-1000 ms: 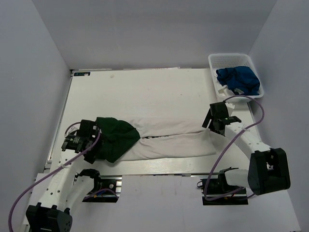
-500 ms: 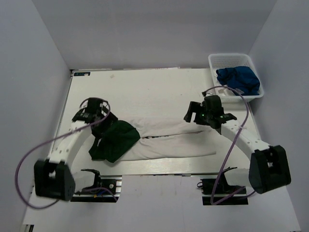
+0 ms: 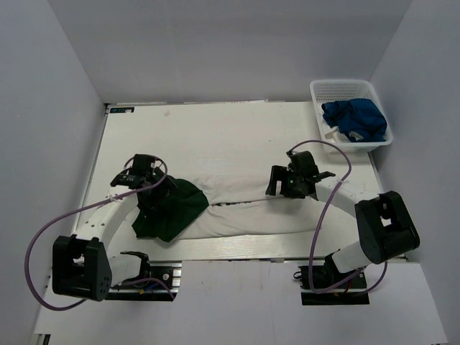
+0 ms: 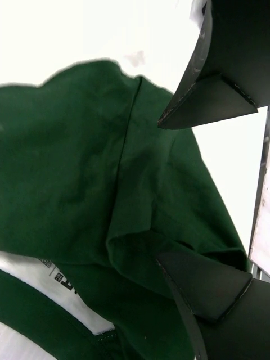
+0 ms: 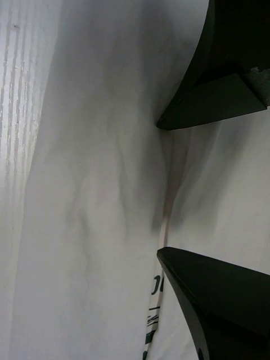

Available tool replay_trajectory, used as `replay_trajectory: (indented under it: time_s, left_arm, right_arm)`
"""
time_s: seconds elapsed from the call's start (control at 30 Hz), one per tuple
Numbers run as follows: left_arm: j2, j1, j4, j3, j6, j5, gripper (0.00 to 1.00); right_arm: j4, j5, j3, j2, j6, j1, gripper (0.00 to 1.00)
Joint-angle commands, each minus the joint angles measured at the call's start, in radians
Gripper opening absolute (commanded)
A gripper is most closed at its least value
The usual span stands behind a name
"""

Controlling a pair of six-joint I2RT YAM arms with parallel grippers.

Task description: Fold and stack the t-shirts

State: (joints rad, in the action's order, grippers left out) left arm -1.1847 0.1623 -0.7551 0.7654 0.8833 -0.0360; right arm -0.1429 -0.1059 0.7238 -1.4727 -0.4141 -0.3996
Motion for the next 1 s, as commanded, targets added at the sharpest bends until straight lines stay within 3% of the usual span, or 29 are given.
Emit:
replay_trajectory:
  time_s: [0.0,0.17,0.3,0.5,0.63,0.77,0.97]
  left_arm:
    - [-0.010,0.003,0.023,-0.029,-0.003,0.008,1.00]
    - [-0.030,0.012,0.184,-0.098,-0.012,0.040,1.00]
    - [-0.030,0.013,0.312,-0.130,-0.012,0.164,1.00]
    - [0.134,0.013,0.579,-0.281,-0.003,0.307,1.00]
    - [0.171,0.013,0.626,-0.311,-0.040,0.409,1.00]
    - [0.171,0.022,0.648,-0.321,-0.079,0.617,0.98]
    - [0.229,0.040,0.453,-0.310,-0.133,0.691,0.98]
  right_arm:
    - [0.000,0.049,-0.030,-0.001,-0.019,0.002,0.90]
    - [-0.012,0.049,-0.014,-0.009,-0.012,0.004,0.90]
    - [-0.024,0.061,-0.015,-0.003,-0.015,0.005,0.90]
    - [-0.032,0.072,-0.020,0.005,-0.014,0.004,0.90]
    - [-0.032,0.072,-0.020,0.002,-0.009,0.002,0.90]
    - [-0.044,0.072,-0.011,-0.005,0.001,0.002,0.90]
    - [-0.047,0.084,-0.007,-0.001,0.008,0.004,0.90]
